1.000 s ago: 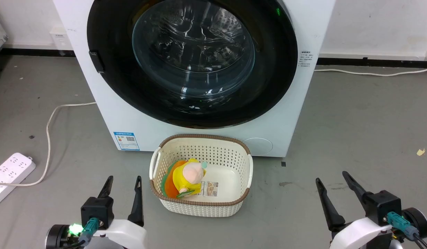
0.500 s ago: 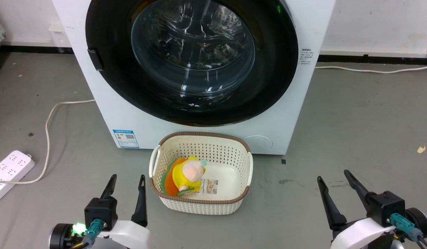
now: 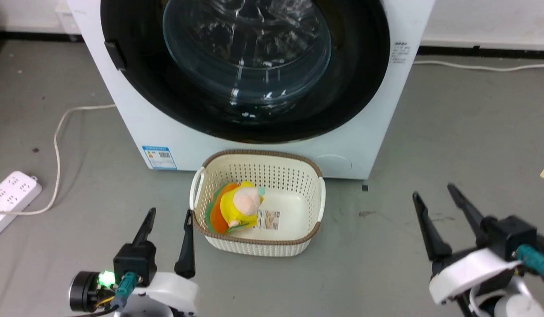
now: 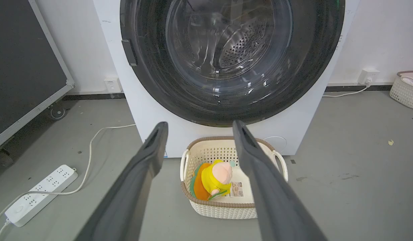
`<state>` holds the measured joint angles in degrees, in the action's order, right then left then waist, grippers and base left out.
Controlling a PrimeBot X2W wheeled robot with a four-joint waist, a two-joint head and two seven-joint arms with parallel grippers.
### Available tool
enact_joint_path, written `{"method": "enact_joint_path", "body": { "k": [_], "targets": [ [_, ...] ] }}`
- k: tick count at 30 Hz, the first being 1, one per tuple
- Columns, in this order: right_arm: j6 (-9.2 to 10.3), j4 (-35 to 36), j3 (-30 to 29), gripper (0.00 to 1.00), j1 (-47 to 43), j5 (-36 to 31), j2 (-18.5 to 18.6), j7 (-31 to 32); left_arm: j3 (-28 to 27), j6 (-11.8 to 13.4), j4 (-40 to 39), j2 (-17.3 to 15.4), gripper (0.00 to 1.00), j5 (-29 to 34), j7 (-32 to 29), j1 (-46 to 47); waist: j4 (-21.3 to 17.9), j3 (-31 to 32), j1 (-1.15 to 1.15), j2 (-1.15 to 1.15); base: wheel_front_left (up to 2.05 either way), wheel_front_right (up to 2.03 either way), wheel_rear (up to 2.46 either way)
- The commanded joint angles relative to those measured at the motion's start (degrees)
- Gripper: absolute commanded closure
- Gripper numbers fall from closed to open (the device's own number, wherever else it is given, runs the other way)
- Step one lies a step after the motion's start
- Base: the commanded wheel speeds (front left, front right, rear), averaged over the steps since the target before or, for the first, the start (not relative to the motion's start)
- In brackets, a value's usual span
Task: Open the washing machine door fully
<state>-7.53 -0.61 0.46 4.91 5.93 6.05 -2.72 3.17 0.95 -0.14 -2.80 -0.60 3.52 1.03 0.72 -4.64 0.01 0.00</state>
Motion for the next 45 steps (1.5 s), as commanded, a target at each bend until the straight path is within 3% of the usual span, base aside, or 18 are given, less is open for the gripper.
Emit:
{"method": "enact_joint_path", "body": {
  "k": [1,13,14,15,16,27,45],
  "targets": [
    [0.01,-0.1,0.2,0.0,1.8,1.2,0.8,-0.4,0.4,0.5,-0.5,-0.1,0.0,0.3,0.6,1.2,0.2,-0.7,-0.01,0.0,0.0,0.0,0.0],
    [0.02,-1.8,0.0,0.0,14.5,8.9,3.9,2.0,2.2,1.4,-1.3,-0.3,0.0,0.2,2.2,4.1,1.6,-5.2,-0.01,0.0,0.0,0.0,0.0],
    [0.02,-2.1,-0.2,0.14,15.4,9.6,3.9,2.3,2.3,1.5,-1.3,-0.3,0.0,0.2,2.4,4.2,1.7,-5.4,-0.01,0.0,0.0,0.0,0.0],
    [0.02,-2.4,-0.4,0.61,16.2,10.5,3.8,2.5,2.4,1.6,-1.4,-0.3,0.0,0.2,2.5,4.4,1.9,-5.6,-0.01,0.0,0.0,0.0,0.0],
    [0.02,-2.7,-0.7,1.0,16.9,11.4,3.7,2.7,2.6,1.7,-1.4,-0.3,0.0,0.2,2.6,4.5,2.0,-5.8,-0.01,0.0,0.0,0.0,0.0],
    [0.02,-11.1,-6.2,1.0,28.4,22.0,2.0,8.1,3.9,2.6,-2.1,-0.4,0.0,0.0,4.1,6.6,3.4,-9.3,-0.01,0.0,0.0,0.0,0.0],
    [0.03,-23.1,-12.4,1.0,44.7,34.5,2.5,17.1,5.9,3.7,-2.9,-0.5,0.0,0.0,6.2,9.4,5.2,-14.3,-0.01,0.0,0.0,0.0,0.0]
  ]
}}
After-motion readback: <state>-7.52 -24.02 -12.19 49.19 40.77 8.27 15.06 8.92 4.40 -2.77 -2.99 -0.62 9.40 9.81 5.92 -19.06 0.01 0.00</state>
